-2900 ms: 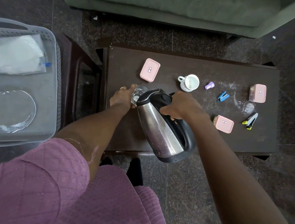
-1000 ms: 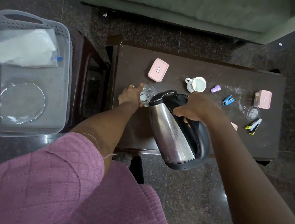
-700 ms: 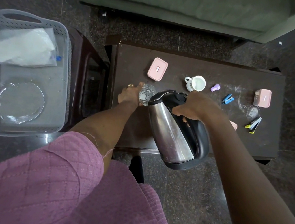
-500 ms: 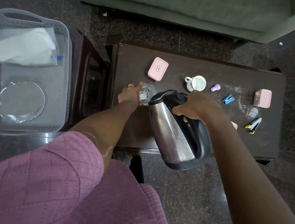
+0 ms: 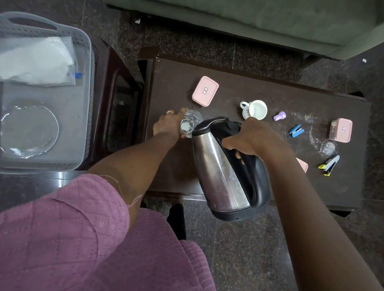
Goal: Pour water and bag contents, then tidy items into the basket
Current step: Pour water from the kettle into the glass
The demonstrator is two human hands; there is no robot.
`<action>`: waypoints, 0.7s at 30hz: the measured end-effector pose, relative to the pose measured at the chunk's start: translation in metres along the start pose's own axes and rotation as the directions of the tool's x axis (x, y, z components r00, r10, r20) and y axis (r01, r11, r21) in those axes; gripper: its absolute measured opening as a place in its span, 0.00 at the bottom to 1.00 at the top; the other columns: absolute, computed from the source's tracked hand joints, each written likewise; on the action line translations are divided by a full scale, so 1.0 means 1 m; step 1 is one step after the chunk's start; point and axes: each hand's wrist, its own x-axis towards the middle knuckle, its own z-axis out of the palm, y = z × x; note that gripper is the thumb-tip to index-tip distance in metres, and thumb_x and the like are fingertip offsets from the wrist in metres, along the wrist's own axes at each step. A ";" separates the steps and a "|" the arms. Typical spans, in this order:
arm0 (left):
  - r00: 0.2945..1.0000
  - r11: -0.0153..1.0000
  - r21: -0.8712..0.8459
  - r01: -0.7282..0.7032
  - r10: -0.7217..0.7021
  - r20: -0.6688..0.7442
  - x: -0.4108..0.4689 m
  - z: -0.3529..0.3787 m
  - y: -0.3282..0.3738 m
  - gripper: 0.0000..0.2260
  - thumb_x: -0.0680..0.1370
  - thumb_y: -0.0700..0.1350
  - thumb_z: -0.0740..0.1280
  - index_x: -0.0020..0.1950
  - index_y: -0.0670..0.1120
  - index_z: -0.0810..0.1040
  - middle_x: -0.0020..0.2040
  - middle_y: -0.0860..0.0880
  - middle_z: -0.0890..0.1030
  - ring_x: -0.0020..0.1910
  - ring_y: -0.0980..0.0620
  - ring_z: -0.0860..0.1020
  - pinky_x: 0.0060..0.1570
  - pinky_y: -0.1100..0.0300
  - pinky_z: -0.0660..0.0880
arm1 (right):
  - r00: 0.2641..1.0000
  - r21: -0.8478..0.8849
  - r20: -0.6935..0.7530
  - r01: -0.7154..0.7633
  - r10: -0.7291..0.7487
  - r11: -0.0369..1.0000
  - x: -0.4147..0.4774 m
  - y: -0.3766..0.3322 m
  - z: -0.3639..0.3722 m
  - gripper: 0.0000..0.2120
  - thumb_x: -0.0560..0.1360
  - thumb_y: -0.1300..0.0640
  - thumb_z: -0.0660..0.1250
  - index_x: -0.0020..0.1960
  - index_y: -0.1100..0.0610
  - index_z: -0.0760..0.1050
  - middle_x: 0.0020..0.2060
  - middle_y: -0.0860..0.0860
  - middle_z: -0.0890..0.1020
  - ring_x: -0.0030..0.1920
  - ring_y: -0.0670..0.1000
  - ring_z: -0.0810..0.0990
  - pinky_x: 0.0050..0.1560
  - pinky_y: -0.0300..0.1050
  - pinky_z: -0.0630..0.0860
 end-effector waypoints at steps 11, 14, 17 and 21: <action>0.998 0.991 -0.118 -0.061 0.058 -0.033 -0.011 0.004 -0.015 0.35 0.72 0.40 0.71 0.75 0.46 0.58 0.65 0.36 0.71 0.64 0.37 0.72 0.61 0.48 0.72 | 0.999 0.088 -0.005 0.041 -0.040 0.995 0.000 0.001 0.013 0.12 0.67 0.52 0.67 0.31 0.57 0.69 0.27 0.50 0.77 0.30 0.50 0.74 0.27 0.40 0.65; 0.996 0.991 -0.122 -0.059 0.050 -0.078 -0.019 0.007 -0.022 0.26 0.75 0.40 0.68 0.71 0.44 0.64 0.63 0.37 0.72 0.62 0.37 0.73 0.60 0.49 0.72 | 0.999 0.125 -0.022 0.033 -0.031 0.992 -0.002 0.003 0.014 0.12 0.67 0.52 0.67 0.30 0.57 0.70 0.23 0.48 0.77 0.30 0.49 0.74 0.26 0.39 0.65; 0.993 0.984 -0.175 -0.029 0.009 -0.115 -0.026 0.008 -0.026 0.17 0.78 0.42 0.64 0.66 0.43 0.71 0.61 0.37 0.74 0.60 0.36 0.74 0.58 0.49 0.73 | 0.999 0.181 -0.044 0.031 -0.024 0.983 -0.006 0.005 0.017 0.12 0.66 0.53 0.67 0.28 0.56 0.71 0.14 0.45 0.73 0.25 0.44 0.73 0.24 0.36 0.63; 0.985 0.966 -0.254 -0.056 0.012 -0.172 -0.034 0.008 -0.027 0.12 0.80 0.44 0.59 0.57 0.41 0.77 0.55 0.35 0.78 0.55 0.36 0.76 0.54 0.49 0.74 | 0.997 0.286 -0.076 0.050 -0.029 0.957 -0.010 0.017 0.027 0.08 0.64 0.55 0.69 0.32 0.56 0.71 0.16 0.45 0.75 0.23 0.44 0.75 0.22 0.34 0.65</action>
